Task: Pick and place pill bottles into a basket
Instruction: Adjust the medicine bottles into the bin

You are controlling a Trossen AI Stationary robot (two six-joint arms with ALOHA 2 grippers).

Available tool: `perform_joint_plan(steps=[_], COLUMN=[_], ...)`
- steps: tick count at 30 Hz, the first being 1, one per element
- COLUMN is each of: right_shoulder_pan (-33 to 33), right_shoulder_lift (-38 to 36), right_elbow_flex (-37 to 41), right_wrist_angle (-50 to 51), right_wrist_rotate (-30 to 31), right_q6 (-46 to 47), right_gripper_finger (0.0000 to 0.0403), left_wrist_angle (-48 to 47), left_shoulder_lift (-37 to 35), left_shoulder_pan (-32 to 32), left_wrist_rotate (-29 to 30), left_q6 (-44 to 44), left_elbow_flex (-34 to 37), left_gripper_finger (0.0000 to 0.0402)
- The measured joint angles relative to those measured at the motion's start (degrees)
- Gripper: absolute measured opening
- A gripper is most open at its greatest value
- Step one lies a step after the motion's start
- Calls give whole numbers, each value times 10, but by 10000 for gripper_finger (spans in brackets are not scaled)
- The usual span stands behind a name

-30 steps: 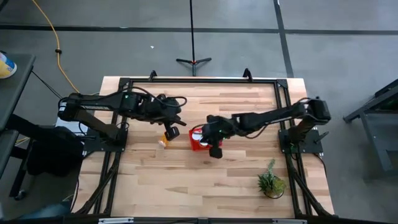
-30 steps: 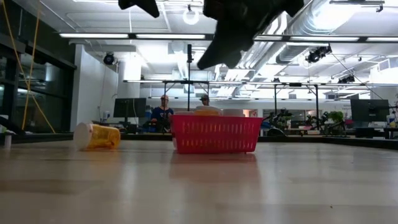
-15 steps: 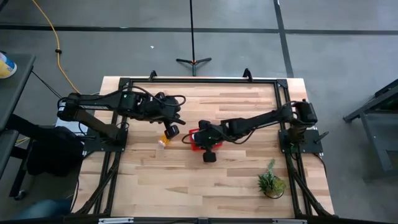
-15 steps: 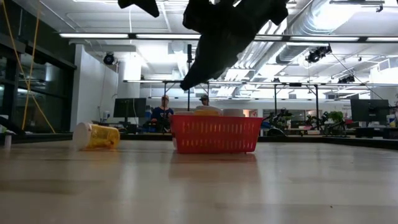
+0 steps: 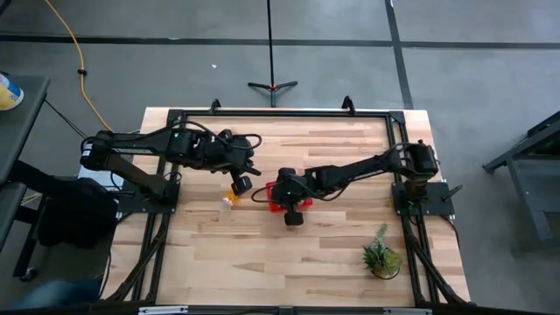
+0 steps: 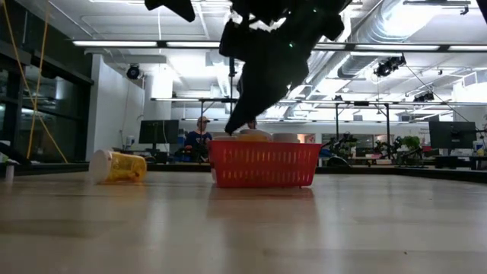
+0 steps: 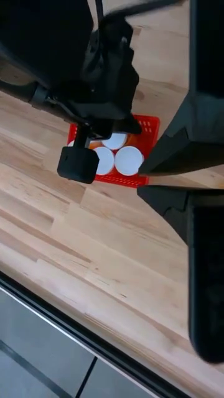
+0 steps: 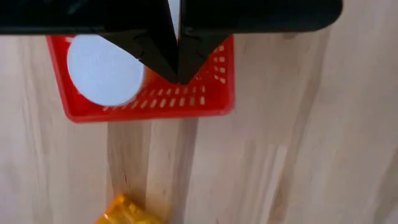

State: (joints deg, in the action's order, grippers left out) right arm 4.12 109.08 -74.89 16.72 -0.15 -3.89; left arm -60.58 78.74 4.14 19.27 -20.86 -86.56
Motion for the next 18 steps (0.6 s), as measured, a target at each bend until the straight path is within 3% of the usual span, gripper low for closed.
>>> perform_joint_plan(steps=[6,9,18], right_shoulder_pan=[0,0,0], right_shoulder_lift=[1,1,1], right_elbow_flex=[0,0,0], right_wrist_angle=[11,19,39], right_wrist_rotate=[11,11,11], right_q6=[-1,-1,-1], right_gripper_finger=[0,0,0], left_wrist_angle=[0,0,0], left_shoulder_lift=[0,0,0], left_shoulder_pan=[0,0,0], left_wrist_rotate=[0,0,0], left_q6=[0,0,0], left_elbow_flex=[0,0,0], left_gripper_finger=[27,24,83])
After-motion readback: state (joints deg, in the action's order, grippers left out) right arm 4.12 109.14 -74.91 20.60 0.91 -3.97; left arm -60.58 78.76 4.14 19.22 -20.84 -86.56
